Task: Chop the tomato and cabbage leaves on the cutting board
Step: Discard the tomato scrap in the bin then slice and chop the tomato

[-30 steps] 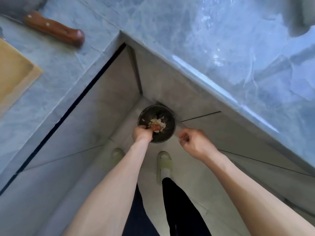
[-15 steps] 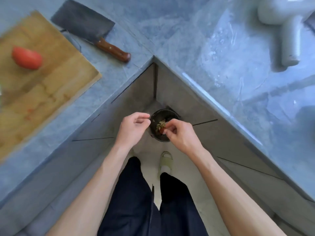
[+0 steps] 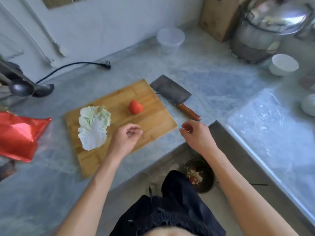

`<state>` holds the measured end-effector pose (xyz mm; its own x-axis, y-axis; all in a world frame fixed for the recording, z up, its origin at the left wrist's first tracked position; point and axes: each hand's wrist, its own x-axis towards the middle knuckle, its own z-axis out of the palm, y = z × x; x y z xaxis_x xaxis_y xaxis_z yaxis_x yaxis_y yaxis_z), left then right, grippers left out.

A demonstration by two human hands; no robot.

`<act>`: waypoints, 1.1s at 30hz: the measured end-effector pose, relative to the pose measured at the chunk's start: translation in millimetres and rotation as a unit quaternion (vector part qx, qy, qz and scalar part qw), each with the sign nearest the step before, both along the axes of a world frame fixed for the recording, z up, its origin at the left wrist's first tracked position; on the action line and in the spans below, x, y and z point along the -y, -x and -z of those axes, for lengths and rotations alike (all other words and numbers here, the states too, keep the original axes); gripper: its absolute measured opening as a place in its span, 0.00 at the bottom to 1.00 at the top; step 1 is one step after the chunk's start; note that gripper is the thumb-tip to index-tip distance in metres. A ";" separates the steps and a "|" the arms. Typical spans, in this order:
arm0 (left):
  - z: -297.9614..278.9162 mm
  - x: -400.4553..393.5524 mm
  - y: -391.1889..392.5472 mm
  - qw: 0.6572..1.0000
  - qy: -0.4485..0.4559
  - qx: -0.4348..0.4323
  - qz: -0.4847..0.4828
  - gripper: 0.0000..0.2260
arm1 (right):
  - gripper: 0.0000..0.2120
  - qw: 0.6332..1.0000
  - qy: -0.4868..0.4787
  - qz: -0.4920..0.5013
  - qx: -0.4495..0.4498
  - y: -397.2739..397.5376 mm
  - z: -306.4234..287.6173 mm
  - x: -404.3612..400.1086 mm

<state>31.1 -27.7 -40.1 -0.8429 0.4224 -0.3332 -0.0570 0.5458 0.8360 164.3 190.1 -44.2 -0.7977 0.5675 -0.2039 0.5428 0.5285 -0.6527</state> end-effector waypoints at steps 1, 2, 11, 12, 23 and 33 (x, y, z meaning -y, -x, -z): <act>-0.6 0.2 12.7 1.000 0.005 -0.006 -0.008 0.05 | 0.12 1.000 -0.021 -0.006 0.001 15.2 0.4 -4.8; 0.1 -2.5 21.5 1.000 0.016 -0.010 -0.017 0.04 | 0.13 0.999 -0.034 -0.007 0.010 27.7 2.4 -9.6; 14.5 -71.4 89.2 0.984 0.155 0.000 -0.084 0.30 | 0.18 0.979 -0.089 0.015 0.184 116.2 38.0 -38.2; 18.9 -75.5 92.1 0.984 0.156 0.010 -0.084 0.32 | 0.18 0.979 -0.085 0.027 0.182 117.9 42.8 -40.2; 38.8 -105.2 91.9 0.985 0.130 -0.015 -0.111 0.26 | 0.10 0.990 -0.083 0.030 0.110 120.1 59.1 -65.0; 35.4 -116.2 76.6 0.984 0.060 -0.019 -0.167 0.23 | 0.05 0.993 0.106 0.048 -0.004 126.9 31.9 -78.0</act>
